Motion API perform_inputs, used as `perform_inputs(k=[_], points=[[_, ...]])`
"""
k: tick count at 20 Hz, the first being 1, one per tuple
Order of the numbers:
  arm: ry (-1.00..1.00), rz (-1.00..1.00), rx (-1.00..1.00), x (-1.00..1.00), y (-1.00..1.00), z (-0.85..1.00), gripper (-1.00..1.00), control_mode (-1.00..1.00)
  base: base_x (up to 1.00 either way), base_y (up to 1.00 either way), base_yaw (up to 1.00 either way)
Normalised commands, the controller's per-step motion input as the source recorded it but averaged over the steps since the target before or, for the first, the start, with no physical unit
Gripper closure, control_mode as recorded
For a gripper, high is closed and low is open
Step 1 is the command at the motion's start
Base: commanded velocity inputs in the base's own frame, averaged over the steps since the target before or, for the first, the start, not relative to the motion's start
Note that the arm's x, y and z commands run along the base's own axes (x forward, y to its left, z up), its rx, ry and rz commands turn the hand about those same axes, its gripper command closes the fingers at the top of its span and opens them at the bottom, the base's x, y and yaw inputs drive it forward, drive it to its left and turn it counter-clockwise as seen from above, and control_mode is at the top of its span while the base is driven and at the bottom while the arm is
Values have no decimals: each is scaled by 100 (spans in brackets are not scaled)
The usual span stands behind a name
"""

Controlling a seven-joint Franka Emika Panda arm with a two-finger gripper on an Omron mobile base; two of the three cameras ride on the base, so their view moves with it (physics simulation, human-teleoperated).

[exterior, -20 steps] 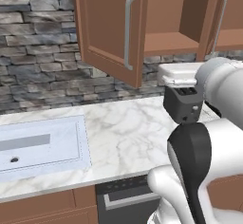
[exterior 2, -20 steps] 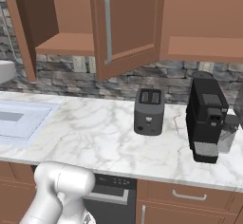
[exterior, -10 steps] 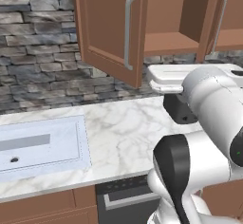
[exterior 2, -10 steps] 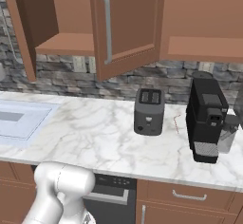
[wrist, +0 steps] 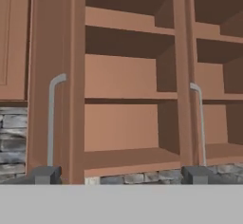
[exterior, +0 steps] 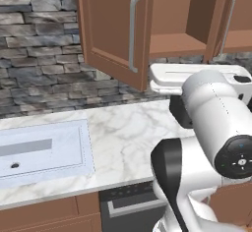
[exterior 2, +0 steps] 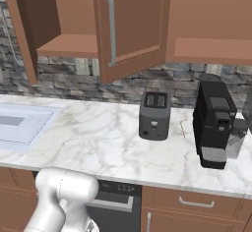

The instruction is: Close all open cabinet doors.

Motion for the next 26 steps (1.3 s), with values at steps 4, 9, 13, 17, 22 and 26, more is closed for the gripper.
perform_inputs(k=[4, 9, 13, 17, 22, 26], points=[[6, 0, 0, 0, 18, 18, -100, -100, 0, 0, 0], [14, 0, 0, 2, 29, 14, -100, -100, 0, 0, 0], [11, 0, 0, 1, 31, 4, -100, -100, 0, 0, 0], [8, 0, 0, 11, 27, 2, -100, -100, 0, 0, 0], [5, -2, -1, 33, 25, 0, -100, -100, 0, 0, 0], [3, -6, -9, 58, 26, -2, -100, -100, 0, 0, 0]])
